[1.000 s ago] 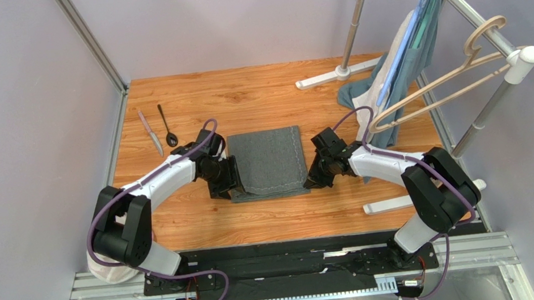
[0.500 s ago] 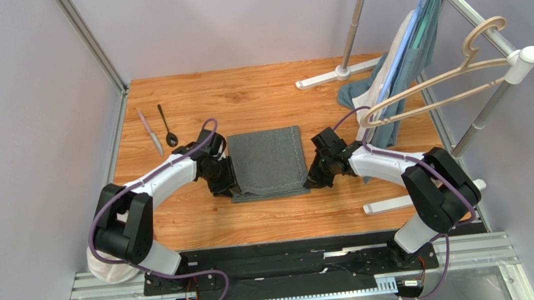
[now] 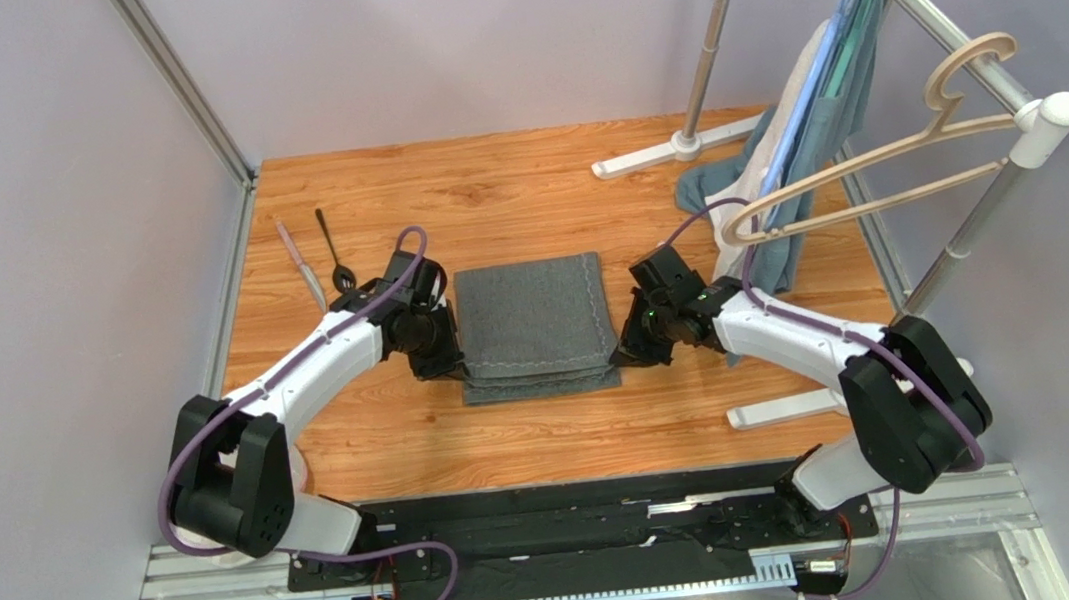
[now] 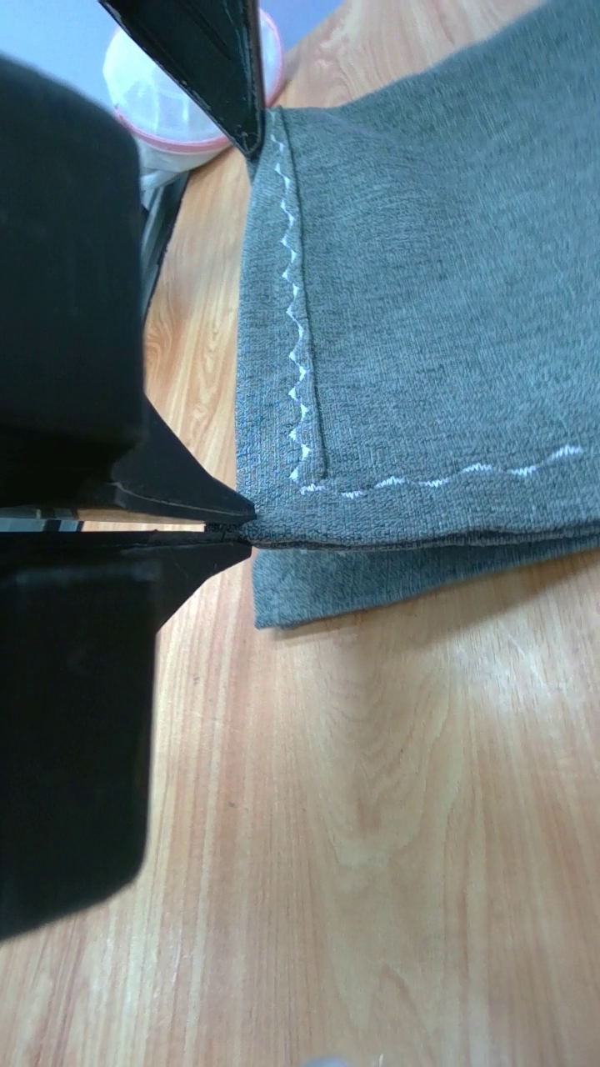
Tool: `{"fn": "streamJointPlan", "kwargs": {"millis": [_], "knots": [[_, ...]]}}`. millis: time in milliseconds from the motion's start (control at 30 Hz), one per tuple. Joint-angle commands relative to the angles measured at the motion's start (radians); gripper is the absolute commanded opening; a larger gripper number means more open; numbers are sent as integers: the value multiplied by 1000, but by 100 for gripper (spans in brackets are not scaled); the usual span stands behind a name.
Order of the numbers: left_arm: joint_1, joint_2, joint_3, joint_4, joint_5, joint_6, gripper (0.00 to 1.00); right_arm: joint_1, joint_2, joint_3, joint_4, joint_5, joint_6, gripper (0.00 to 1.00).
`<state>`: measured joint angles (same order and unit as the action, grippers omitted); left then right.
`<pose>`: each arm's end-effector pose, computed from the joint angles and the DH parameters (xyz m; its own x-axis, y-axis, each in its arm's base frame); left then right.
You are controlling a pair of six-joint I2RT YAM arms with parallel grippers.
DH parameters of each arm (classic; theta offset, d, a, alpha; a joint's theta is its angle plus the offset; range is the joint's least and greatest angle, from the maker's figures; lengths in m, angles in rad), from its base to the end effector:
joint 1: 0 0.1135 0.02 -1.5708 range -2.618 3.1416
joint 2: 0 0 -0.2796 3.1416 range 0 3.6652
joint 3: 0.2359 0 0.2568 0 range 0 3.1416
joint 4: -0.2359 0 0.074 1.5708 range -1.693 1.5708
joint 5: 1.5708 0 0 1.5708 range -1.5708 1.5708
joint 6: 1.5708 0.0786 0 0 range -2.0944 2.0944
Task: Fold the napkin into a case and place the utensils inside
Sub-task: Smooth out the square-folded napkin at the center of the board.
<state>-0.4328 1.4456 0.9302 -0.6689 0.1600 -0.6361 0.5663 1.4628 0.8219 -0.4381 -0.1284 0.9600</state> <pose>0.2572 -0.1326 0.1797 -0.9547 -0.2049 -0.2156 -0.1226 0.9314 -0.3426 0.2458 0.1682 0.1563 -0.9043 0.3878 -0.1784 0.2750 0.8488 0.4516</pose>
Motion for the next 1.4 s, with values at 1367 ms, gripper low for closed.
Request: {"fn": "streamJointPlan", "kwargs": {"millis": [1367], "knots": [[-4,79,-99,-8,-146,18,0,-5,62,-90,44,27,-168,0]]}}
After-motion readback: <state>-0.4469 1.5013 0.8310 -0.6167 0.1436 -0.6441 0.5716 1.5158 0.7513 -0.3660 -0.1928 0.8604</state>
